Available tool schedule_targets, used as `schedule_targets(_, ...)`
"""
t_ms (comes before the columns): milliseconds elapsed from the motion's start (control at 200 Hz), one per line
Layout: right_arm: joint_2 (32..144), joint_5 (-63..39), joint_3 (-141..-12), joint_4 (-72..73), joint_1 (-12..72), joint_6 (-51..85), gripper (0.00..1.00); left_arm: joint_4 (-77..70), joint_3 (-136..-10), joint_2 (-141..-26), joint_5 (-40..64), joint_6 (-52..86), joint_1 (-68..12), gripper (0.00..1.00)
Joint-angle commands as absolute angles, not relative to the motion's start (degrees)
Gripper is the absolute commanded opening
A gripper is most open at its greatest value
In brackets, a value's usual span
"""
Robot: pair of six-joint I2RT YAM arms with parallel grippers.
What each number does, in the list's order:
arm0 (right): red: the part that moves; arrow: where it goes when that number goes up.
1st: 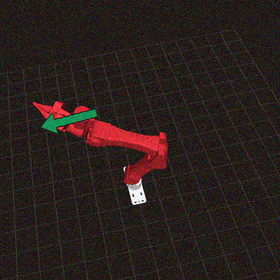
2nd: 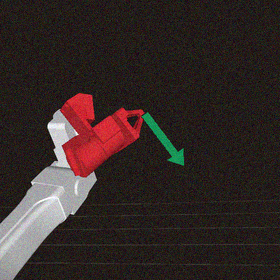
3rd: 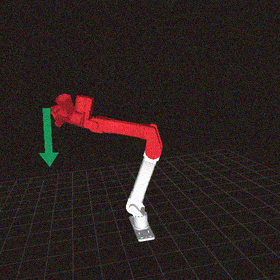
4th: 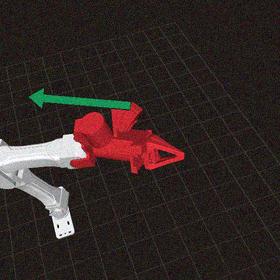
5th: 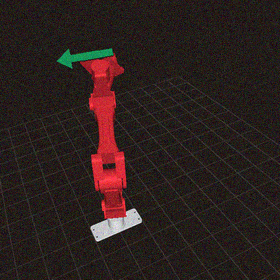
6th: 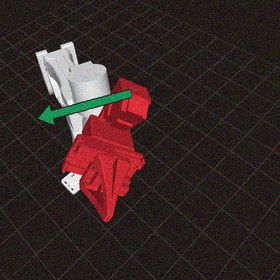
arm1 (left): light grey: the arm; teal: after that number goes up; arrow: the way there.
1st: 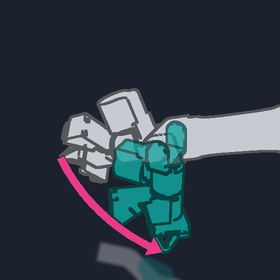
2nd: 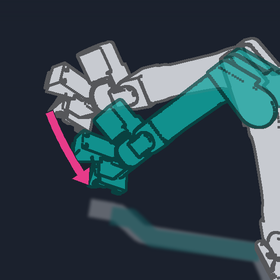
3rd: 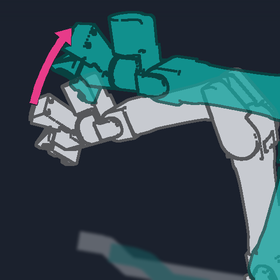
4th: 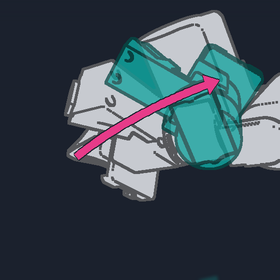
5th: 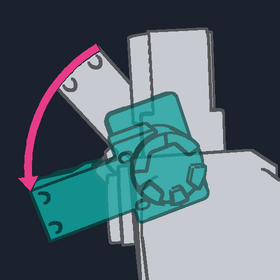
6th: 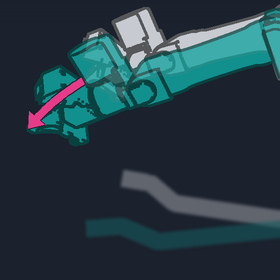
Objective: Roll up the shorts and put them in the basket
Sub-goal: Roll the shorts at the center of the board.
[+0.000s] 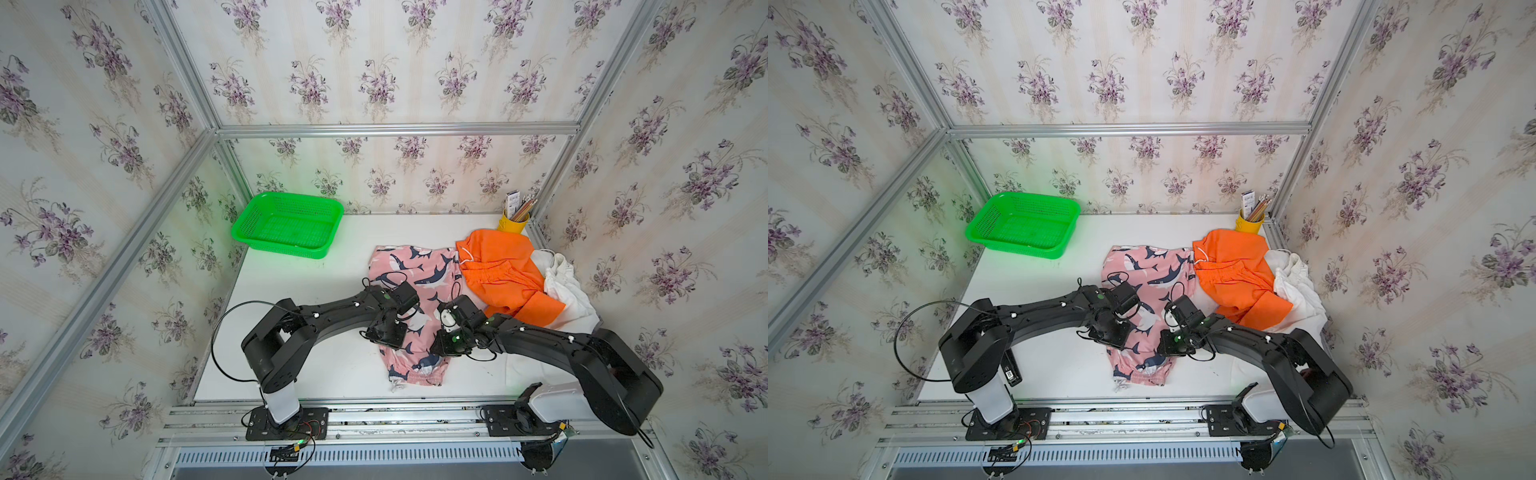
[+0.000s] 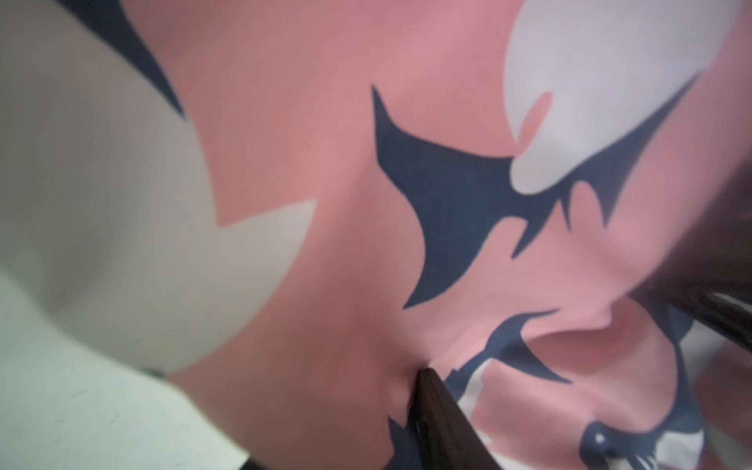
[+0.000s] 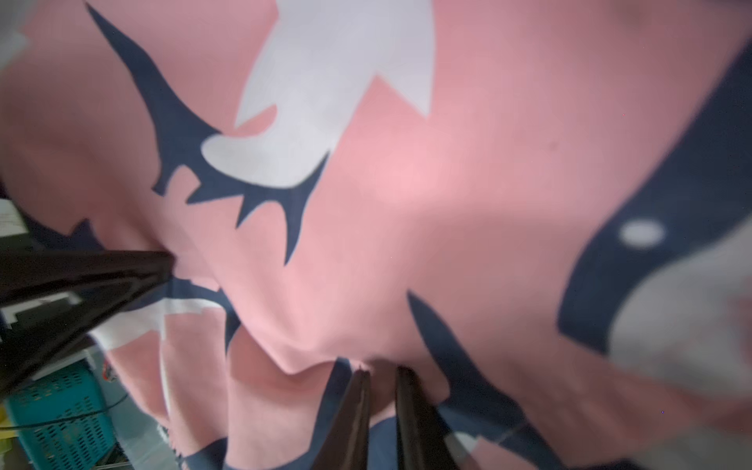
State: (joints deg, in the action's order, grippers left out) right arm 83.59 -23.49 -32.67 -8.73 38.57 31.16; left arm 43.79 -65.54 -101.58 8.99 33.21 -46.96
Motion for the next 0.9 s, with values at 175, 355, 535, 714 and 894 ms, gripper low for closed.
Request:
schedule_targets(175,100.22,-15.05,-43.97,1.44,38.58,31.62,0.13,40.95,-68.65,-106.04,10.99,22.14,-35.98,0.42)
schedule_targets(355,100.31,-12.86,-50.98,-4.01,38.24,29.48,0.16,43.83,-72.46,-102.01,8.19,19.86,-30.5,0.47)
schedule_targets(535,93.64,-18.56,-52.9,-13.49,38.72,25.2,0.28,48.33,-70.09,-93.31,6.79,22.77,-29.97,0.54)
schedule_targets(714,90.71,-30.86,-52.18,-18.98,40.48,19.22,0.29,45.32,-60.36,-86.73,15.3,29.16,-30.49,0.61)
schedule_targets(894,96.39,-34.36,-51.33,-17.21,41.35,16.65,0.24,36.91,-52.76,-85.15,24.79,34.35,-32.09,0.67)
